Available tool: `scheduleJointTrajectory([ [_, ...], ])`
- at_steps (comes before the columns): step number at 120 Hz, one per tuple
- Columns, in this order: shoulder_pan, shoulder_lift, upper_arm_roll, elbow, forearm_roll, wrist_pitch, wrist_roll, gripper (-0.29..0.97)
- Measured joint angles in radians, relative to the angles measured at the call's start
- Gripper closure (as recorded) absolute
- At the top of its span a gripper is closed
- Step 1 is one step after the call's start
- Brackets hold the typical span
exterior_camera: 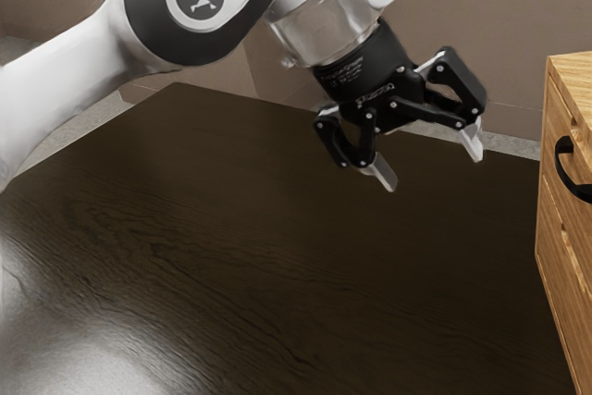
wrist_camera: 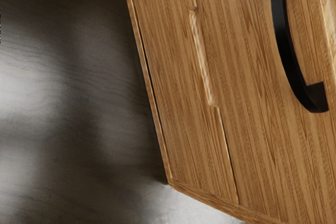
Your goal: Pull the drawer handle with one arm to open the drawer
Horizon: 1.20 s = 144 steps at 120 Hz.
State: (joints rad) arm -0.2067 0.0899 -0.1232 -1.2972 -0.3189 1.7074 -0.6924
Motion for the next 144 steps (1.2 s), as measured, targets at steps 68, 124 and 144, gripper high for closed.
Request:
scheduleJointTrajectory([
  [68, 0.073, 0.023, -0.001, -0.063, -0.119, 0.178, -0.138, 0.02],
  [124, 0.023, 0.112, -0.003, -0.017, -0.168, 0.295, -0.186, 0.29],
  [144, 0.008, 0.179, -0.003, 0.039, -0.168, 0.307, -0.196, 0.30],
])
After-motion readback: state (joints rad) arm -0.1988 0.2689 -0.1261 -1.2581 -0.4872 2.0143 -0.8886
